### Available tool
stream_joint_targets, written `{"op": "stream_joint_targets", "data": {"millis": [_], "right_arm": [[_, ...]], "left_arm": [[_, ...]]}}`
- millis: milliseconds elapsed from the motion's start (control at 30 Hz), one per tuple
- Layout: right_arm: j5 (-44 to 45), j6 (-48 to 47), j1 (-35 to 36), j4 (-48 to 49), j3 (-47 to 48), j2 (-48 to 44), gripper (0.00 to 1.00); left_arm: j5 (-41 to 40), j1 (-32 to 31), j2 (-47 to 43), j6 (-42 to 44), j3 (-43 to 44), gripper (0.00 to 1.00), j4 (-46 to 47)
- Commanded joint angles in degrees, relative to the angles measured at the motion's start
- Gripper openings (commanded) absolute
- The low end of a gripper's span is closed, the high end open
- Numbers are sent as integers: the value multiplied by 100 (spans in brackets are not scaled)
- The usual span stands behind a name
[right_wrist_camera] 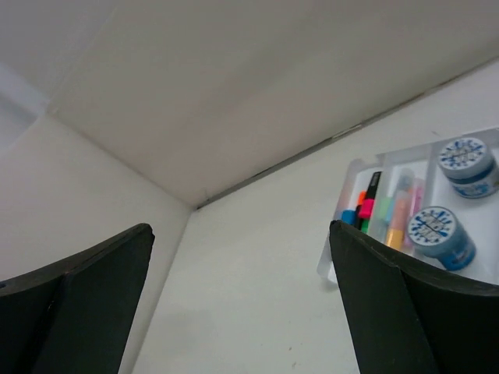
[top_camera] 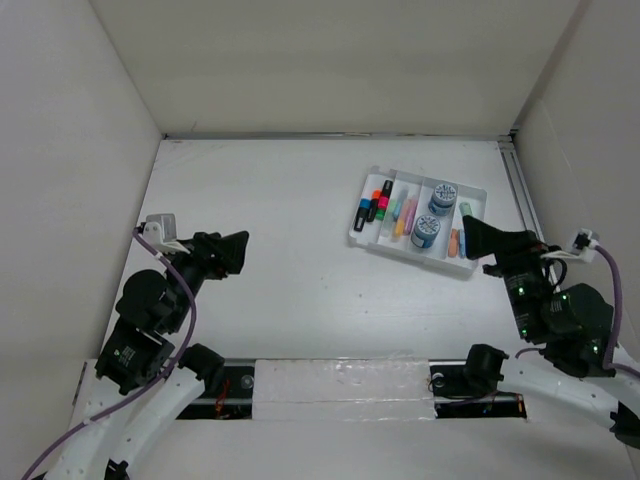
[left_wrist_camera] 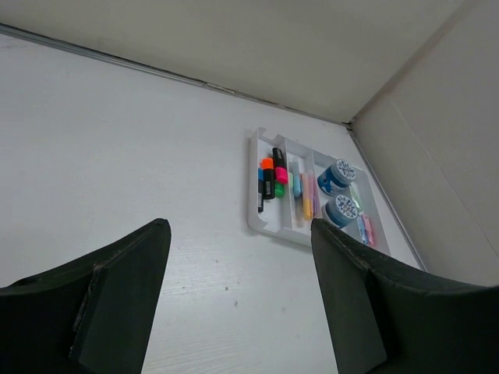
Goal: Organize the desk
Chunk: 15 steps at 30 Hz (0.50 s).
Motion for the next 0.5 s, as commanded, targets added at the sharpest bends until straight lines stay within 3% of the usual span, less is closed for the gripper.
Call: {"op": "stream_joint_targets", "data": {"millis": [0,167,467], "right_arm": [[1230,248,17,132,-328,-663,100],[1036,-193,17,661,-689,-956,100],[1097,-131,17,476,-329,255,100]], "left_arm": [[124,-12,105,84,15,69,302],[141,-12,87,84,59,69,266],[361,-12,-27,181,-12,70,319]]}}
